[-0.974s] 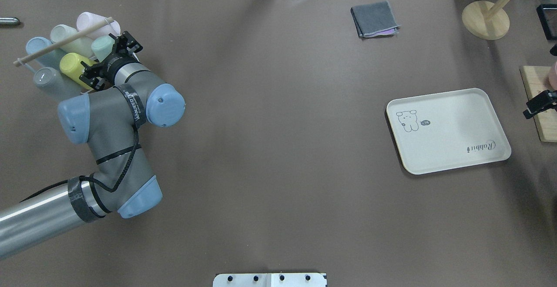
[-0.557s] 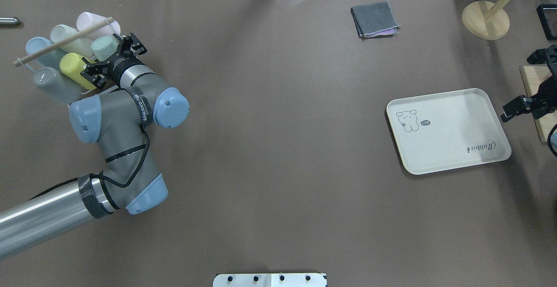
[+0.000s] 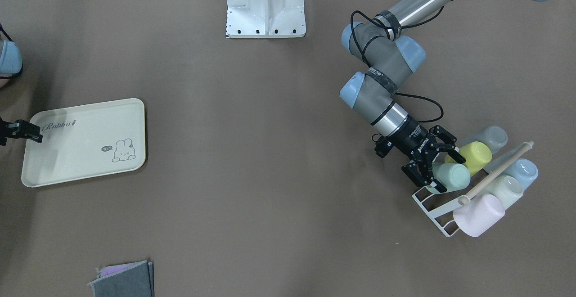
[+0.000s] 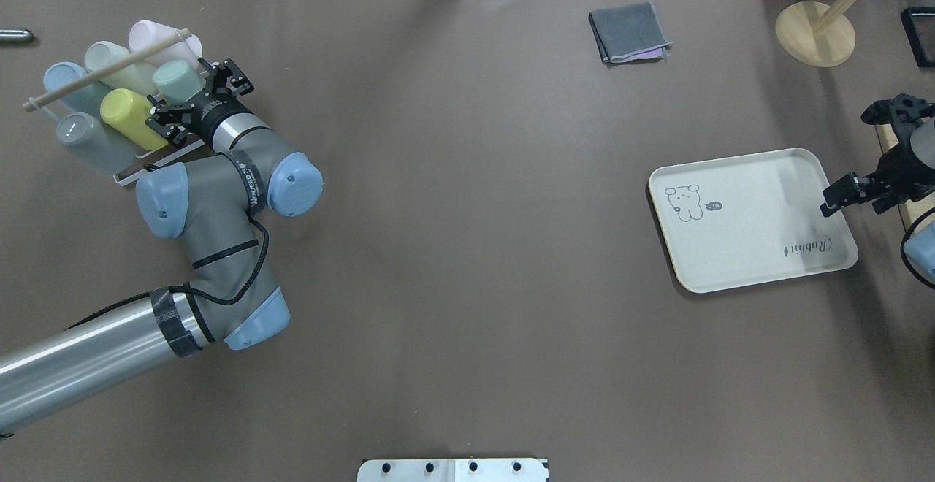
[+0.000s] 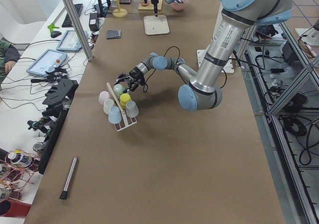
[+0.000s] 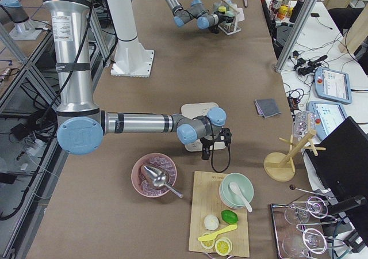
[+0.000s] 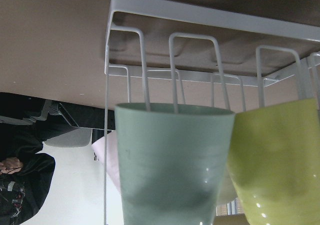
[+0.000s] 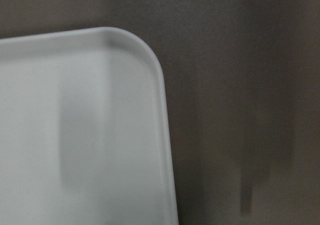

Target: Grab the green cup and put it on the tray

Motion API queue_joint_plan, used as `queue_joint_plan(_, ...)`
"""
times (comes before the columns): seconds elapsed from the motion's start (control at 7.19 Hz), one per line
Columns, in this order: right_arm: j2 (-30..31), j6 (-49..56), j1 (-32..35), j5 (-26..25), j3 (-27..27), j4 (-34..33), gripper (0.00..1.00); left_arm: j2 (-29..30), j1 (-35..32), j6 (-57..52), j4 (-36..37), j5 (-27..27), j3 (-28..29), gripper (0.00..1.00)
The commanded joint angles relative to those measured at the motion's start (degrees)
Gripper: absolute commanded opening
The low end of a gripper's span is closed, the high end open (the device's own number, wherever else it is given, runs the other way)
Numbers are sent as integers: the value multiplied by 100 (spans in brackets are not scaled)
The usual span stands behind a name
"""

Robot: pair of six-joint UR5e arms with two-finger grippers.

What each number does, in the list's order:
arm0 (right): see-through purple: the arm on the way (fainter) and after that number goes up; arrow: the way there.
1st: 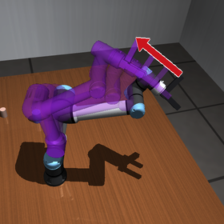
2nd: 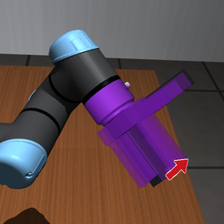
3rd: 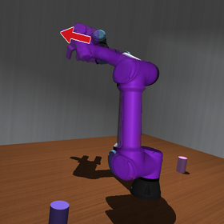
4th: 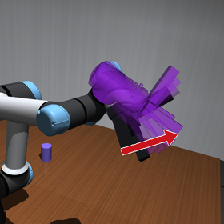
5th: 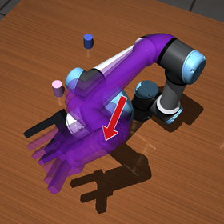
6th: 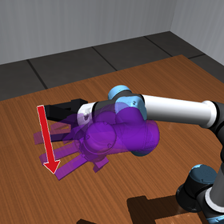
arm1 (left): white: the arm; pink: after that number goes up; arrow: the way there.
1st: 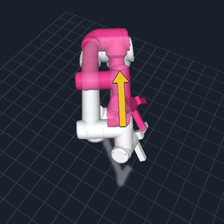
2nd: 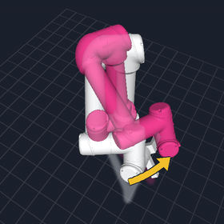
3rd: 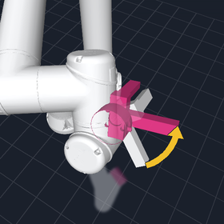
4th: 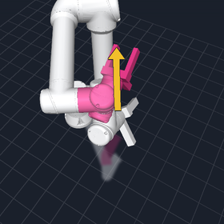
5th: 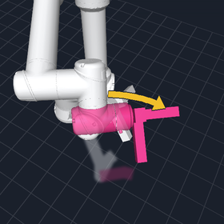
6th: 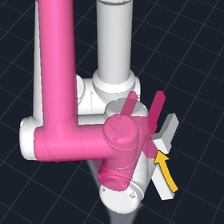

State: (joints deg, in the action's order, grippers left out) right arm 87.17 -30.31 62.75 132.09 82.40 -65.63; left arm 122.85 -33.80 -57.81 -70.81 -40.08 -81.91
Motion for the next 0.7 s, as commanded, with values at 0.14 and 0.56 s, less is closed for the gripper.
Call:
queue_joint_plan(0.14,-50,-150,-26,53,-101,270,24,37,22,-2,-327,53,376,98)
queue_joint_plan(0.56,-33,-168,-26,256,-145,296,0,98,92,7,-390,185,535,98)
